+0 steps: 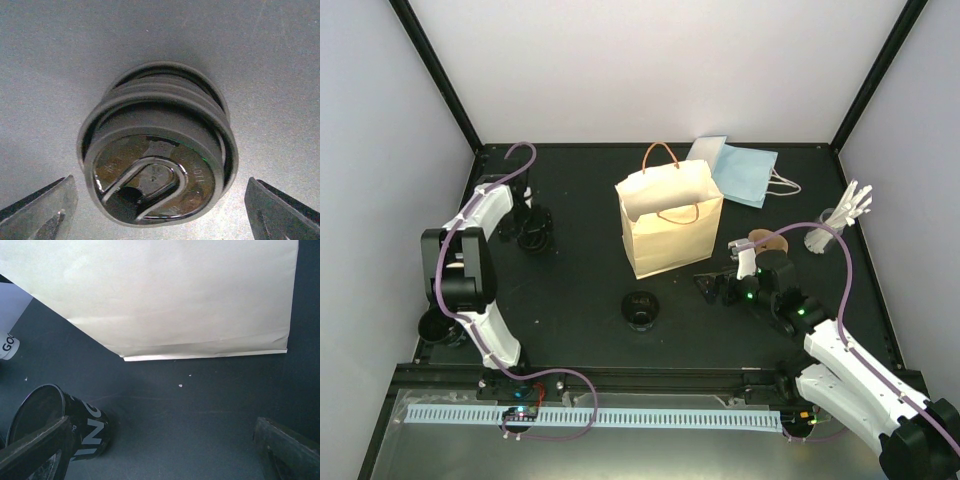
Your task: Pack the takeout coffee
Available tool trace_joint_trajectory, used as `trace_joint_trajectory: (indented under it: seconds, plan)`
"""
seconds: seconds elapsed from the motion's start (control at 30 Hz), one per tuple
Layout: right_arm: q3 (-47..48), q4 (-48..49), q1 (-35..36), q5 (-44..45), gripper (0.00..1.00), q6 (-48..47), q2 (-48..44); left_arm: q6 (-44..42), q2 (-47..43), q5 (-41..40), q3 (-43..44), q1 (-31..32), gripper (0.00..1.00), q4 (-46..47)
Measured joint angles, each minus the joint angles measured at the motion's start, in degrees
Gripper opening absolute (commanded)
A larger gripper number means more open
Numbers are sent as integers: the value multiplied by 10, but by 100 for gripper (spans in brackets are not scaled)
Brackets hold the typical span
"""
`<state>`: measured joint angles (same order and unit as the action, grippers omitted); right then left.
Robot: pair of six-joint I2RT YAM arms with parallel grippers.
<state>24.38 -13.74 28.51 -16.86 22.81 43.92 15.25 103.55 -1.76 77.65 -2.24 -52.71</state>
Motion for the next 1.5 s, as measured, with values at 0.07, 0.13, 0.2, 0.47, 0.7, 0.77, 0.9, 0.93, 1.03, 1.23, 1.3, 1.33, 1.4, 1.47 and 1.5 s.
trace_joint_trajectory:
  seconds: [0.07,0.13,0.2,0.47,0.7,0.77,0.9,0.93,1.03,1.23,1.3,1.33,1.4,1.47,1.5]
  plan:
    - [0,0,0,0,100,0,0,0,-1,-2,0,-2,95,1]
    - [0,0,0,0,100,0,0,0,-1,-3,0,-3,95,1]
    - [0,0,0,0,100,0,2,0,-1,-3,0,-5,94,2]
    - [0,0,0,-2,100,0,10,1,0,-1,0,-17,92,3]
    - [0,0,0,-3,100,0,10,1,2,9,0,-19,89,3]
    - [0,0,0,-3,100,0,10,1,5,14,0,-19,90,3]
    - [0,0,0,-3,100,0,10,1,13,20,2,-19,85,3]
    - [0,0,0,-3,100,0,10,1,15,20,2,-19,83,5]
    - [0,0,0,-3,100,0,10,2,19,22,2,-19,80,5]
    - [0,0,0,-3,100,0,10,2,21,23,3,-19,84,5]
    - [0,0,0,-3,100,0,10,2,24,24,5,-19,80,5]
    - [0,0,0,-3,100,0,10,3,25,24,6,-19,78,5]
    - [0,0,0,-3,100,0,10,3,26,25,7,-19,77,5]
    - [0,0,0,-3,100,0,10,3,26,25,7,-19,77,5]
    - [0,0,0,-3,100,0,10,3,25,25,7,-19,76,5]
